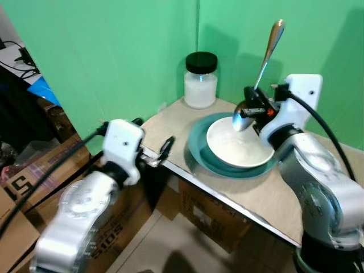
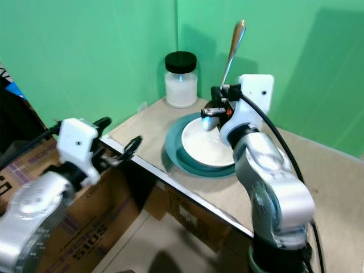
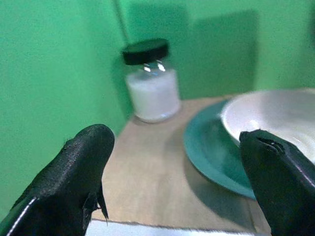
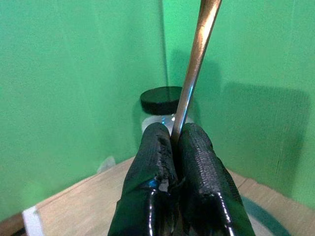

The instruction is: Setting the table

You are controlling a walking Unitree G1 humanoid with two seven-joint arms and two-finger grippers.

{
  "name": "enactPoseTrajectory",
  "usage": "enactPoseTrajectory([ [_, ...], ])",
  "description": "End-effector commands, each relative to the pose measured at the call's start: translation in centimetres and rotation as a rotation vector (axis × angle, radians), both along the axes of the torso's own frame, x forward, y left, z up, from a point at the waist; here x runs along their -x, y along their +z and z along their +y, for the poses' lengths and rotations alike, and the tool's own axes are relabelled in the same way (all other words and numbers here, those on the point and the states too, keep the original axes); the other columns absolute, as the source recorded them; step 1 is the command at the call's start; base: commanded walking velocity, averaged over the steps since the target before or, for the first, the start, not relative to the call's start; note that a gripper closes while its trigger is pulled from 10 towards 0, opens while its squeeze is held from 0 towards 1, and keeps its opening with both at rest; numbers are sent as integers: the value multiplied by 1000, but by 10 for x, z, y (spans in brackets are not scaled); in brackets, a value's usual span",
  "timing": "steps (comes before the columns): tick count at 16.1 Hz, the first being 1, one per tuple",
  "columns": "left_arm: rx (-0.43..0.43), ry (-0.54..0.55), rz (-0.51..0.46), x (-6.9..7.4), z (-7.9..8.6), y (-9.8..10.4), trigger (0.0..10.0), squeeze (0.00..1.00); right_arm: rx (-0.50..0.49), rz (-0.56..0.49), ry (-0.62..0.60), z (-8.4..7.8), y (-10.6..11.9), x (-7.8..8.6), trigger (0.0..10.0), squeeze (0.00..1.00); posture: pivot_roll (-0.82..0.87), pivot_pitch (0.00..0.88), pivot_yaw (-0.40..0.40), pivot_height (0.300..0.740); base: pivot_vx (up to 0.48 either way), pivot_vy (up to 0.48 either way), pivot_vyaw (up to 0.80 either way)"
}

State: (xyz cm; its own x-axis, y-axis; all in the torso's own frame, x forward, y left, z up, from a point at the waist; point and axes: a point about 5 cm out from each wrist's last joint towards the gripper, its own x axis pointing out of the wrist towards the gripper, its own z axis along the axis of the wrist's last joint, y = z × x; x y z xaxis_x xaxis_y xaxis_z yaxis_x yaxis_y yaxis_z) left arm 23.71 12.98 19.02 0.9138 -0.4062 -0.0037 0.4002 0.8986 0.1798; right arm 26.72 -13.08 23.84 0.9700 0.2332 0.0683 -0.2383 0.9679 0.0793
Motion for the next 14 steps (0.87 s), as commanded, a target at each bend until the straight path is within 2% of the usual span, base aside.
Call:
enactPoseTrajectory([
  [1, -7, 34, -36, -2, -3, 5, 10000, 541, -1, 7, 3, 2, -3, 7, 10000, 0, -42, 28, 71, 740, 0, 0, -763],
  [2, -18, 39, -48, -1, -6, 7, 10000, 525, 49, -21, -5, 2, -5, 12, 10000, 0, -45, 28, 70, 740, 0, 0, -788],
  [4, -26, 77, -42, -1, -3, 5, 10000, 494, 60, -28, -11, 0, -9, 16, 10000, 0, -48, 28, 63, 740, 0, 0, -794],
  [7, -48, 184, -51, -2, 15, 3, 10000, 486, 83, -36, -24, -4, -11, 17, 10000, 0, -42, 27, 40, 740, 0, 0, -800],
  [9, -64, 214, -50, -1, 23, 2, 10000, 482, 115, -45, -9, -4, -13, 15, 10000, 0, -40, 29, 27, 740, 0, 0, -800],
  [12, -72, 261, -47, 4, 33, 1, 10000, 451, 132, -16, 0, -5, -18, 15, 10000, 0, -37, 32, 13, 740, 0, 0, -800],
  [14, -71, 263, -42, 7, 33, 0, 10000, 443, 135, 5, -11, -5, -22, 16, 10000, 0, -37, 33, 8, 740, 0, 0, -800],
])
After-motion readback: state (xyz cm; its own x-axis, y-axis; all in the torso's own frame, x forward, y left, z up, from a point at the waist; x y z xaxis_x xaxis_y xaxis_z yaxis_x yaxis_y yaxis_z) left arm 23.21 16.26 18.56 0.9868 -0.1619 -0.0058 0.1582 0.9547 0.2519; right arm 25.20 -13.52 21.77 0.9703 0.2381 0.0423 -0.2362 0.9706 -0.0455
